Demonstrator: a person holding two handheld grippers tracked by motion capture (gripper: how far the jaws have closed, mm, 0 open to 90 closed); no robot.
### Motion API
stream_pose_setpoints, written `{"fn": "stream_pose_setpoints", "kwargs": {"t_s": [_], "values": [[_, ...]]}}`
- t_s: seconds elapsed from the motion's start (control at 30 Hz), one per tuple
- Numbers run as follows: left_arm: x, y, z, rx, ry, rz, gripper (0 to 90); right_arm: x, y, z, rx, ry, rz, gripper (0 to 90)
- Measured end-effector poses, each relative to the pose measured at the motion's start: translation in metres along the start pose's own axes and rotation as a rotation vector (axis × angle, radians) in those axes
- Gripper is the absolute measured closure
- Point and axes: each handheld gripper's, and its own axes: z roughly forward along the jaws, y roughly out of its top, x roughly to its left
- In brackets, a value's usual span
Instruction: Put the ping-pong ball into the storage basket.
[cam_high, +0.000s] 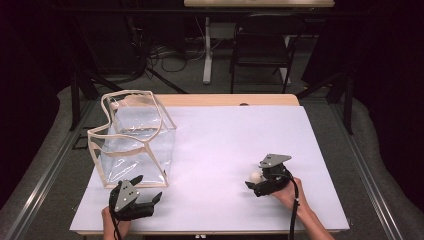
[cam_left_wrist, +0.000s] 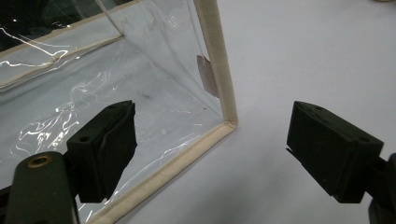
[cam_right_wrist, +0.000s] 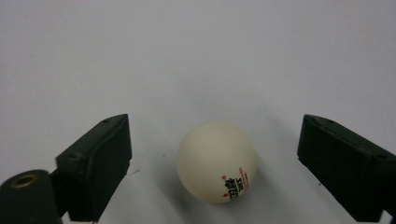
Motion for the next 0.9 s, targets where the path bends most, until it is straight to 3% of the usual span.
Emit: {"fn": "stream_pose_setpoints", "kwargs": {"t_s": [0.33, 0.67, 0.9], "values": [[0.0004, -0.0002, -0.0003, 0.0, 0.0, -0.003, 15.9, 0.0017, -0.0052, 0.0003, 0.035, -0.018, 0.01, 33.5], [0.0, -0.0003, -0.0005, -0.001, 0.001, -0.006, 15.9, 0.0025, -0.0074, 0.0007, 0.053, -0.041, 0.008, 48.8], [0.0001, -0.0003, -0.0007, 0.001, 0.0, -0.005, 15.9, 0.004, -0.0077, -0.0007, 0.042, -0.052, 0.0, 50.5]]}}
